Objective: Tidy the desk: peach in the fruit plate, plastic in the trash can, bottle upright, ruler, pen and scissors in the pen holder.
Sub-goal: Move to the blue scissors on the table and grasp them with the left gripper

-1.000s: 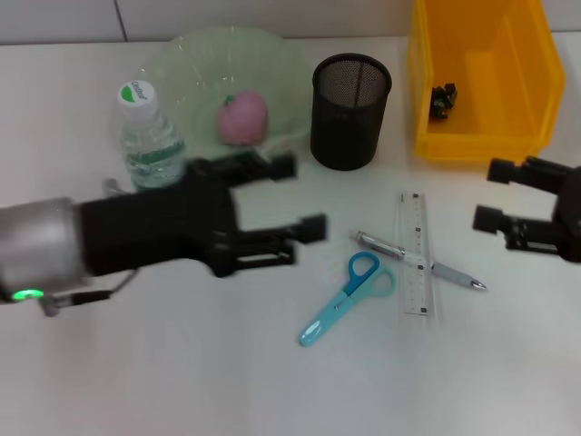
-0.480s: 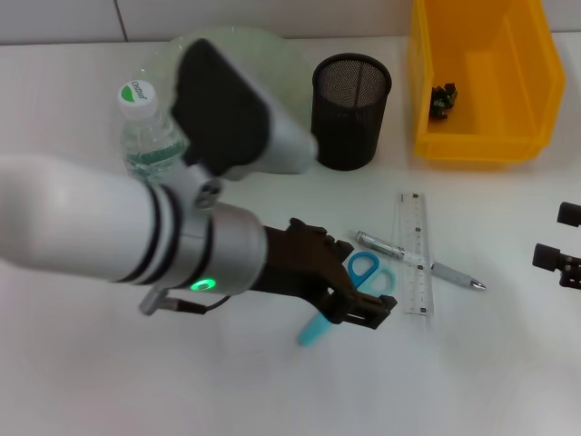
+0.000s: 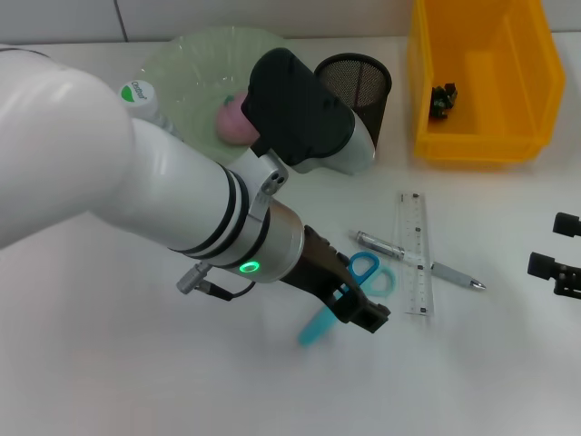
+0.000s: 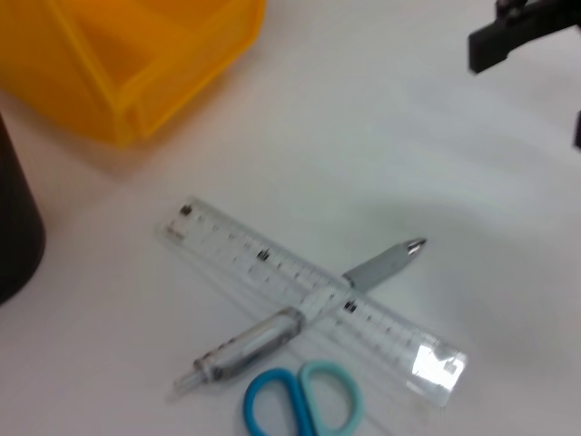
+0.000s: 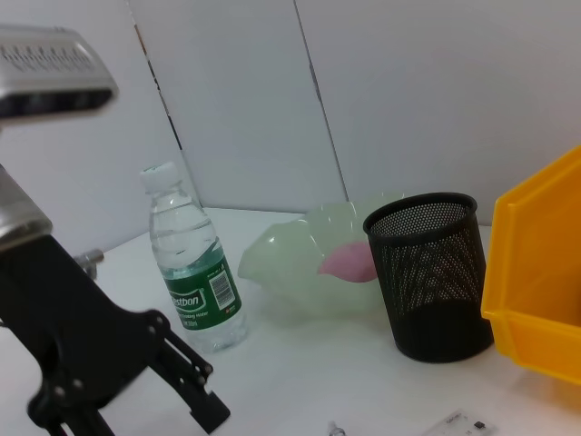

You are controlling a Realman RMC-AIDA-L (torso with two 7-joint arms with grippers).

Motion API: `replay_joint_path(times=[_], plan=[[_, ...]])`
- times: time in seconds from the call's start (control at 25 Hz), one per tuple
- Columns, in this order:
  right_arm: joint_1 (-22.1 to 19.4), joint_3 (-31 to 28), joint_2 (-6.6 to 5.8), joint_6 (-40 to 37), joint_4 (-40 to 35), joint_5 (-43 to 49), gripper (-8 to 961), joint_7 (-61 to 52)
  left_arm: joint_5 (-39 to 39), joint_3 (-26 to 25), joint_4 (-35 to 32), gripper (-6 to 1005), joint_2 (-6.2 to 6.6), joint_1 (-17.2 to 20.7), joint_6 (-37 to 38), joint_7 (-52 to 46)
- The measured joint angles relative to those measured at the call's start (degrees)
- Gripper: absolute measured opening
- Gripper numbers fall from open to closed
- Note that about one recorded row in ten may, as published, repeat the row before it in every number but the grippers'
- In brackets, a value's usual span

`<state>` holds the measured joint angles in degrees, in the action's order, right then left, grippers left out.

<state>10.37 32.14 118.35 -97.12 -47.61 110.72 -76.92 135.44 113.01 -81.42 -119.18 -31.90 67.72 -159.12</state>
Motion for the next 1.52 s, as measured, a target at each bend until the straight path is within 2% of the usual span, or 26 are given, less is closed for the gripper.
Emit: replay_joint_path(times=[0.48,1.12,1.28,1.32,1.48,1.52], plan=[[0.64,0.07,0.55,0.39,0.07,1.36,838,-0.39,0.09,0.62,8.29,752,0.0,-3.21,-2.63,-0.86],[0.79,0.03,0.56,0.45,0.07,1.61,838,-0.78,0.63,1.4,8.15,732,0.0,-5.58,0.19,-2.21],[0.87,0.06,0.57,0.44,0.07,1.61,838,-0.8,0.63,1.4,8.15,570,0.0,-5.58,0.19,-2.21],[0.89,0.08,0.57,0.44,0.07,1.61,838,-0.8,0.74,1.93,9.25,530,0.0,-7.16,1.07,-2.76],[0.99,0.17,0.57,0.44,0.07,1.61,838,-0.82,0.81,2.32,10.25,422,0.0,-7.96,1.21,-2.81],[0.99,0.17,0.57,0.44,0.07,1.61,838,-0.82,0.81,2.32,10.25,423,0.0,-7.96,1.21,-2.81]])
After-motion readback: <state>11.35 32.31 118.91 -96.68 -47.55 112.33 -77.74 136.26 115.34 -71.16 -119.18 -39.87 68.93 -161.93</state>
